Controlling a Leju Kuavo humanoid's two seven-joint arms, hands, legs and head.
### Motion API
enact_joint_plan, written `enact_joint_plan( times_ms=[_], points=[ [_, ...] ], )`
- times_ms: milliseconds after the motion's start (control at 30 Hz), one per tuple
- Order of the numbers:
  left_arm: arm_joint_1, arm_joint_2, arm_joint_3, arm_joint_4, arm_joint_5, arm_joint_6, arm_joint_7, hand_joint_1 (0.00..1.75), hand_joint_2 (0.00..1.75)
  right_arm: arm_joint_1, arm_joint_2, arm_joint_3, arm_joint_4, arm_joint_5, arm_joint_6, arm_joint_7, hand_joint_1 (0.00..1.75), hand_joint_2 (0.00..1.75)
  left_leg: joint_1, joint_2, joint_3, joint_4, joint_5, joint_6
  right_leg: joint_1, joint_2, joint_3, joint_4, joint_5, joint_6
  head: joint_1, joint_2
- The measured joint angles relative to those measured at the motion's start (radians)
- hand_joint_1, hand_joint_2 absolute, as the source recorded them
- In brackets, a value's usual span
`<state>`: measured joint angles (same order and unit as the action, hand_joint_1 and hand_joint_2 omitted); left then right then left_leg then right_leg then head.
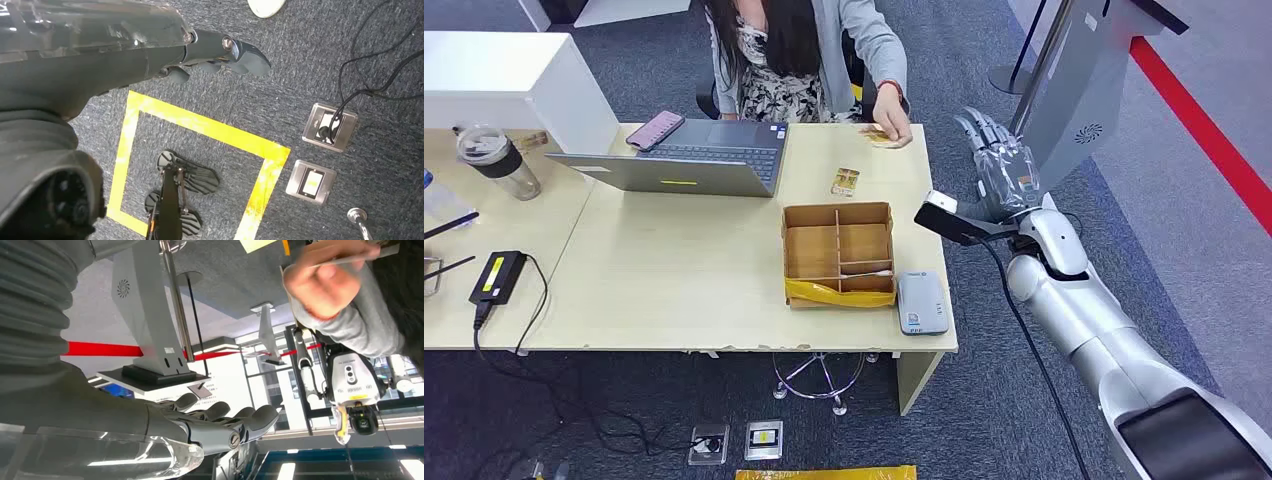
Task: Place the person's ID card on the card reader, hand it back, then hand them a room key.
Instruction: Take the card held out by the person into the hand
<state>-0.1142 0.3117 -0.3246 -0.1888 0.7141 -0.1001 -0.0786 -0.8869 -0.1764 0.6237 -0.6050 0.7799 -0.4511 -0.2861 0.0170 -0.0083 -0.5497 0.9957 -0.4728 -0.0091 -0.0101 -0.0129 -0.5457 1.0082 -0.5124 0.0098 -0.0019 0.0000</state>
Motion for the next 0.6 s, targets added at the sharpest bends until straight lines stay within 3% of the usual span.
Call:
enact_joint_plan(
  times_ms=[600],
  points=[
    [0.000, 0.000, -0.013, 0.000, -0.002, 0.007, 0.000, 0.00, 0.00, 0.009, 0.006, -0.012, 0.000, 0.033, 0.013, 0.002, 0.00, 1.75, 0.000, 0.000, 0.000, 0.000, 0.000, 0.000, 0.000, 0.000, 0.000, 0.000, 0.000, 0.000, 0.000, 0.000]
  ],
)
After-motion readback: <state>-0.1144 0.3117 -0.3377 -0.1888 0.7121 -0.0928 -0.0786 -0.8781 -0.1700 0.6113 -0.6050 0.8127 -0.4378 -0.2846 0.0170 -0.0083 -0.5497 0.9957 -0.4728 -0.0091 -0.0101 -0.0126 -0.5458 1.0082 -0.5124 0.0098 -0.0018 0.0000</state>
